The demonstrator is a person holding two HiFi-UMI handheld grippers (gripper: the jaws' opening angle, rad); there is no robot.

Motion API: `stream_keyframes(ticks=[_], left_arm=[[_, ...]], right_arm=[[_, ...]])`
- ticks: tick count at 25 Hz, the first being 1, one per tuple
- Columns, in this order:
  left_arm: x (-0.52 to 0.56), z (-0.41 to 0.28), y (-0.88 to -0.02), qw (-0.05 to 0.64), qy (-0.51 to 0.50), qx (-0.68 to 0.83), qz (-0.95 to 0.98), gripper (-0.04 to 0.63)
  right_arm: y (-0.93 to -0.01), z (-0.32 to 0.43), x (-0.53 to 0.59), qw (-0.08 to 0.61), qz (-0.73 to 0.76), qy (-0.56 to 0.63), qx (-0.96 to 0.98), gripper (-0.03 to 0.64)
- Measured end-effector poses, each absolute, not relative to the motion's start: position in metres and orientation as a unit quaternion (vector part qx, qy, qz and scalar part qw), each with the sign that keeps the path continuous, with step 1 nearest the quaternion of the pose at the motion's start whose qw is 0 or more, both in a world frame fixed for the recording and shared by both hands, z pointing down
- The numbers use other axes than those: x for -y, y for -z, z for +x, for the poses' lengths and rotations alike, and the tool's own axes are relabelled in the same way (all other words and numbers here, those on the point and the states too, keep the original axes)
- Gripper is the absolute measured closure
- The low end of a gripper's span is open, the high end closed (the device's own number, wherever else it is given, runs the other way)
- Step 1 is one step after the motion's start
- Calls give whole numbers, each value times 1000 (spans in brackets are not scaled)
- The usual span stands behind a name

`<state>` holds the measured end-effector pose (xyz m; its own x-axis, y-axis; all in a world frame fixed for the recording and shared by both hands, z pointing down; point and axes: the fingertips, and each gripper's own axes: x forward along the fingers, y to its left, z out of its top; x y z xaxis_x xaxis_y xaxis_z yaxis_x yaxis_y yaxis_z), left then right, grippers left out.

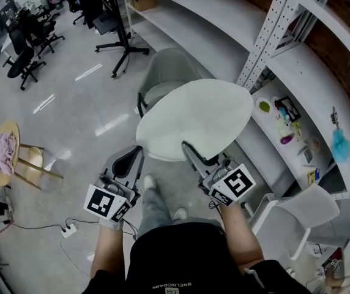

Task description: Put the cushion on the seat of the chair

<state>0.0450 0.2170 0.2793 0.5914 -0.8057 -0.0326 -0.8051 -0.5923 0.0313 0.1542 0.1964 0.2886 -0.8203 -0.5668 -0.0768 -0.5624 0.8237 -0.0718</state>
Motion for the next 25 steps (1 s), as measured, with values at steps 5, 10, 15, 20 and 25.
stream_keyframes(ticks=[5, 10, 15, 20, 25], left_arm=[[-191, 40, -285, 15, 27, 447, 894, 583], [-156, 26, -291, 25, 32, 442, 896, 583], [-116, 10, -290, 30, 32, 428, 903, 583], [-78, -17, -288, 38, 38, 419, 906, 583], [-43, -47, -287, 43, 42, 408, 911, 583]], right_arm=[[-298, 153, -171, 33, -306, 26, -951, 575], [-305, 143, -141, 18, -319, 30, -947, 575], [-306, 127, -103, 9, -330, 34, -943, 575], [-306, 106, -63, -3, -354, 36, -935, 575], [-305, 80, -29, -12, -364, 35, -931, 575]])
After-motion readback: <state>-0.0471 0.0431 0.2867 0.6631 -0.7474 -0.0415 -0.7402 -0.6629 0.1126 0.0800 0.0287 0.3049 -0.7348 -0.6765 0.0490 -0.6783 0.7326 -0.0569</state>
